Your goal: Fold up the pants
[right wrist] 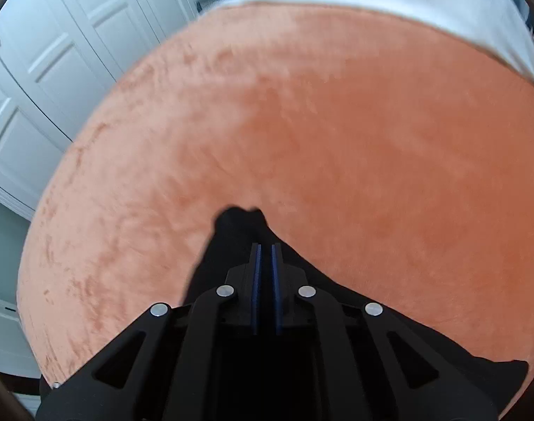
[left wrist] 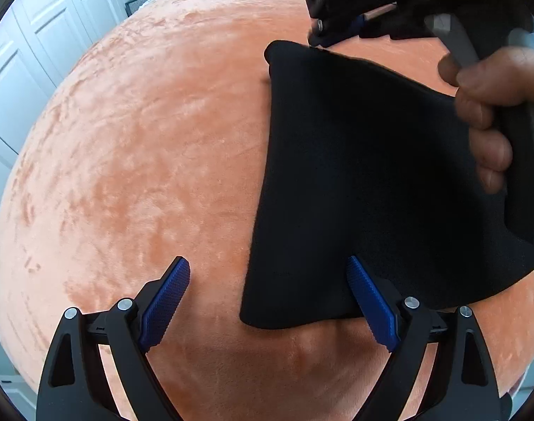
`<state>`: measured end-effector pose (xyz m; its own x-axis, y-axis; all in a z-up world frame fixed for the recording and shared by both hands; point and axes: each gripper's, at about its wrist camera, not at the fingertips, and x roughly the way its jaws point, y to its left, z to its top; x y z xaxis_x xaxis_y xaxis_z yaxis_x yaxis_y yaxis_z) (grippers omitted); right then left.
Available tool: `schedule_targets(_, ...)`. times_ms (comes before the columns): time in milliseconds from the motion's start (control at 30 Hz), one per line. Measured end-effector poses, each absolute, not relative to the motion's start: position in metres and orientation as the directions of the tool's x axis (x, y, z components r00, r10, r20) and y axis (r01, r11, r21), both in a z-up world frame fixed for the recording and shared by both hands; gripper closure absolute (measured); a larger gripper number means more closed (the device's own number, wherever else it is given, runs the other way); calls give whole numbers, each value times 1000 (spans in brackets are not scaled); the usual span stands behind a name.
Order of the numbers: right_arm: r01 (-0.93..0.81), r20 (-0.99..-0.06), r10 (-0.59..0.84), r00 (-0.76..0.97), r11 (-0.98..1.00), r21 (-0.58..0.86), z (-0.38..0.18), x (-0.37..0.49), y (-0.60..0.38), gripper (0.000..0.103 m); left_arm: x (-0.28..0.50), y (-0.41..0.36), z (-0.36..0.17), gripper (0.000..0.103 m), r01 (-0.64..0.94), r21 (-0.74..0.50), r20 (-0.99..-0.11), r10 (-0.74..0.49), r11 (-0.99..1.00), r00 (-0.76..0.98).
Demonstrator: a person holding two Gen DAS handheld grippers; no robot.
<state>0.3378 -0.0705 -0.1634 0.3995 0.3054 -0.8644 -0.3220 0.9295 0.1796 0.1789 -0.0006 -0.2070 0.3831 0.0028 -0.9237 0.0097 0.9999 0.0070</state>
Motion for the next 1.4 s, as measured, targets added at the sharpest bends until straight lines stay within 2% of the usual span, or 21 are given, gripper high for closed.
schedule_targets(100,-334,-916,218,337,937,100,-204,350,-53,100,181,1,-210,7,-10,22,-921,24,1000,389)
schedule_targets(133,-323,-921,191,341,943,76,-218,356,-63,97,181,1,-209,7,-12,25,-919,27,1000,393)
schedule_targets(167,-279,-913,193,361,956,91,-216,364,-69,88,182,0,-208,7,-8,28,-920,29,1000,390)
schedule_targets(200,-222,-901,206,381,967,127,-205,368,-78,81,183,-1,-208,7,1,34,-924,31,999,381)
schedule_targets(300,-187,-822,274,499,960,207,-156,340,-114,82,184,-2,-204,7,21,42,-919,31,999,393)
schedule_targets(367,-161,-792,251,557,968,193,-132,299,-148,76,183,0,-198,8,30,31,-914,16,999,405)
schedule_targets(433,-81,-786,193,587,980,180,-122,241,-202,34,182,3,-190,8,31,11,-908,-3,999,419)
schedule_targets(467,-30,-789,164,592,983,181,-125,214,-226,30,180,4,-185,8,27,14,-904,1,1000,427)
schedule_targets(567,181,-823,76,563,960,212,-146,125,-313,31,171,5,-171,9,7,15,-897,10,1000,443)
schedule_targets(633,255,-828,110,549,922,292,-158,94,-345,45,167,5,-166,9,-4,12,-894,13,1000,449)
schedule_targets(667,282,-838,131,529,904,320,-166,87,-357,48,166,4,-165,9,-11,19,-895,22,1000,446)
schedule_targets(800,242,-848,124,515,928,282,-181,94,-354,50,160,0,-159,9,-45,20,-904,37,999,425)
schedule_targets(967,113,-828,196,525,949,296,-189,122,-314,53,148,-9,-149,9,-50,12,-908,31,999,417)
schedule_targets(1000,85,-825,216,522,949,302,-188,127,-306,69,148,-12,-148,9,-44,17,-908,33,999,417)
schedule_targets(1033,70,-826,221,518,952,298,-183,125,-306,78,148,-17,-147,9,-32,24,-908,35,999,417)
schedule_targets(1067,59,-827,204,525,960,274,-176,124,-302,81,150,-19,-149,9,-24,27,-907,35,999,419)
schedule_targets(1100,47,-820,197,538,964,263,-170,123,-299,91,151,-22,-148,9,-15,34,-906,37,999,422)
schedule_targets(1200,61,-807,201,555,958,281,-162,119,-305,93,149,-33,-146,9,13,54,-902,43,998,430)
schedule_targets(1300,169,-869,206,450,936,310,-217,113,-327,99,148,-40,-150,9,35,65,-905,44,997,424)
schedule_targets(1367,184,-844,254,473,908,377,-213,101,-340,96,149,-44,-154,9,46,83,-906,56,995,420)
schedule_targets(1400,195,-839,231,492,910,365,-200,98,-344,95,149,-44,-154,9,48,85,-904,56,995,424)
